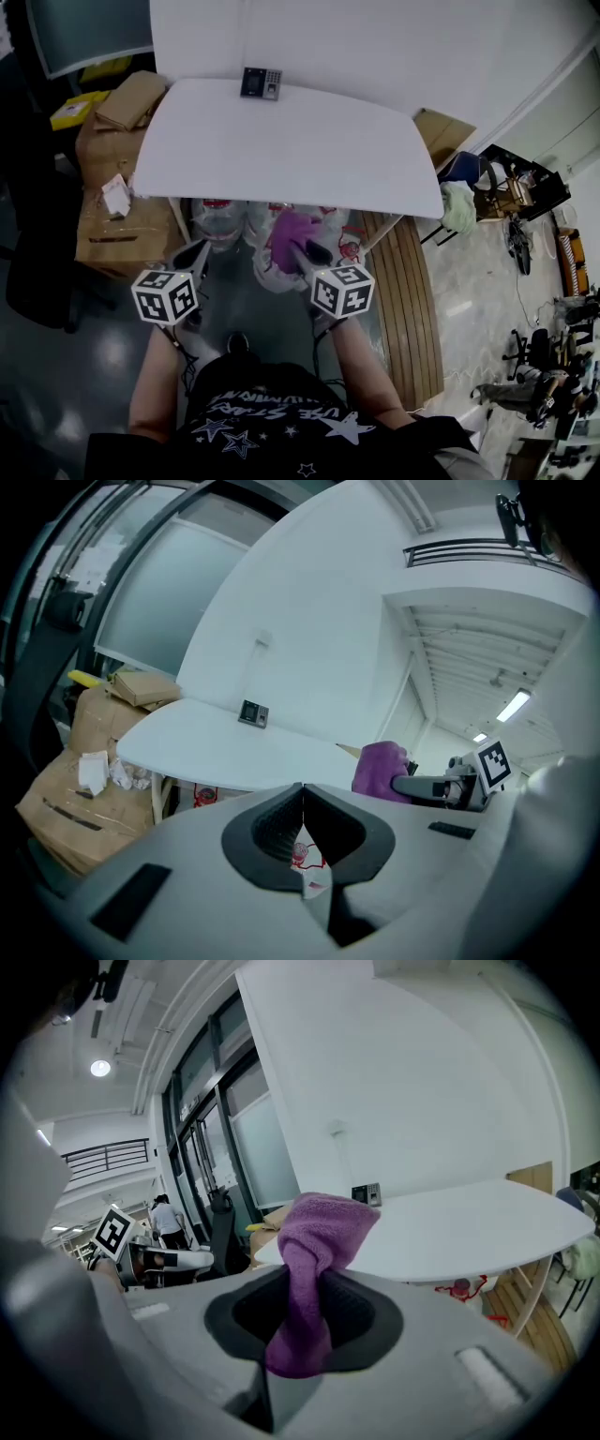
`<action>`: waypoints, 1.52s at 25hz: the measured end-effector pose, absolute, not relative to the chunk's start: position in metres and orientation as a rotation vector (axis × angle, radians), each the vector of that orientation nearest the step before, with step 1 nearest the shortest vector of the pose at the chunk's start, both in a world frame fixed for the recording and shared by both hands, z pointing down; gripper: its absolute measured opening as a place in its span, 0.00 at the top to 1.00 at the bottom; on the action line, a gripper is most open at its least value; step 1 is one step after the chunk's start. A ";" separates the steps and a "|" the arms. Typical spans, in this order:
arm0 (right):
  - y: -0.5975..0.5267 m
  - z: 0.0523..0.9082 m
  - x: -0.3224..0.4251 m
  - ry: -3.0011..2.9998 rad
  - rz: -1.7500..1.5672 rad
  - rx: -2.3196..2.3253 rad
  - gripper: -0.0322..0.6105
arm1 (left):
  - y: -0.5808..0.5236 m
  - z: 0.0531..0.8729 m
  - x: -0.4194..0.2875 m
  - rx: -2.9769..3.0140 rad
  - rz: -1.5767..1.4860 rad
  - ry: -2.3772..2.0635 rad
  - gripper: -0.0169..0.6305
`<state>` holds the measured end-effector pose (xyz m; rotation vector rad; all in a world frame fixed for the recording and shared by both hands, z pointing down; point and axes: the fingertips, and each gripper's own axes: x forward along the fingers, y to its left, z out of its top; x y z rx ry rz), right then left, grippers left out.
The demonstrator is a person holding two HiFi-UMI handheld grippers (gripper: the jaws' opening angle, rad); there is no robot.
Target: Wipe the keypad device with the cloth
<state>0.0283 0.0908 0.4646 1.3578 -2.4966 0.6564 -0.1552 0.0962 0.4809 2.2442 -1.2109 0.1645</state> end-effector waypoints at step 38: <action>-0.121 0.474 0.120 -2.588 0.681 1.253 0.81 | -0.096 0.478 -0.076 2.226 0.215 -1.358 0.96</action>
